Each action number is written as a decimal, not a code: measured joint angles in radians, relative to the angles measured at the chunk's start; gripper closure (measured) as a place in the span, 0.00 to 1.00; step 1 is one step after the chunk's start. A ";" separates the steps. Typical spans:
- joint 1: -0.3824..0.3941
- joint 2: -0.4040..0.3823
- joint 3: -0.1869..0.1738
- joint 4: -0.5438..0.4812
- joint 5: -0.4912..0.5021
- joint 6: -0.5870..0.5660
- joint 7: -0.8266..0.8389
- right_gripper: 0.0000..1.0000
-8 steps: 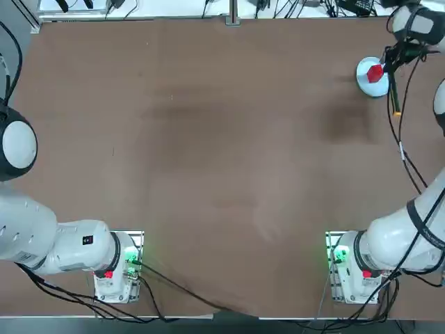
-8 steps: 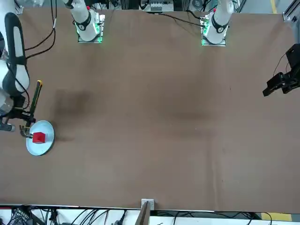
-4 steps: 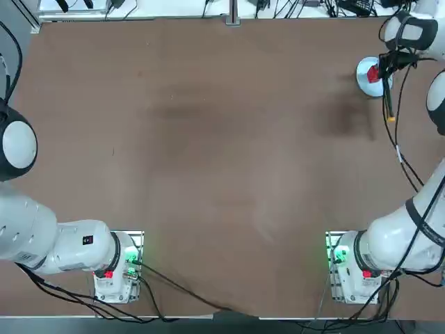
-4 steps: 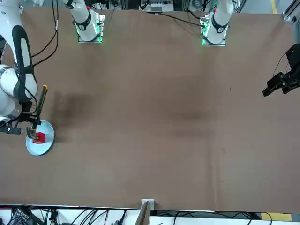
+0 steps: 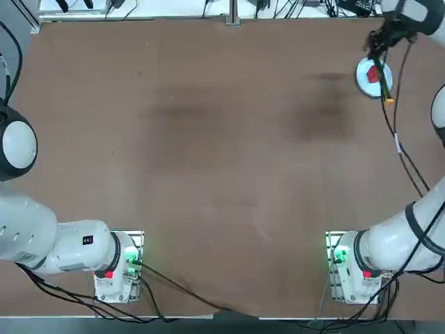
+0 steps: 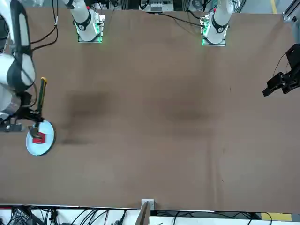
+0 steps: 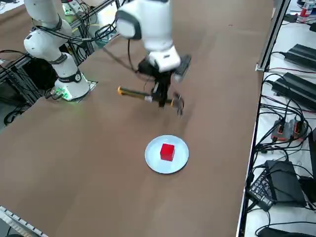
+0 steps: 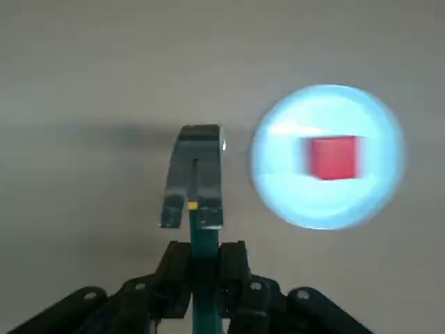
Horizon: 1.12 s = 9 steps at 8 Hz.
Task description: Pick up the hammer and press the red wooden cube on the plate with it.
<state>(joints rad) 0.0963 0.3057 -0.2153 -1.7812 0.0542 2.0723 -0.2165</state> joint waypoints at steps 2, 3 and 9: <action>0.130 0.011 0.023 -0.042 0.061 0.034 0.028 0.79; 0.194 0.031 0.026 -0.075 0.073 0.104 0.076 0.79; 0.362 0.181 0.037 -0.208 0.079 0.516 0.401 0.79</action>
<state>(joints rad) 0.4579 0.4866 -0.1787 -1.9892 0.1328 2.5887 0.1846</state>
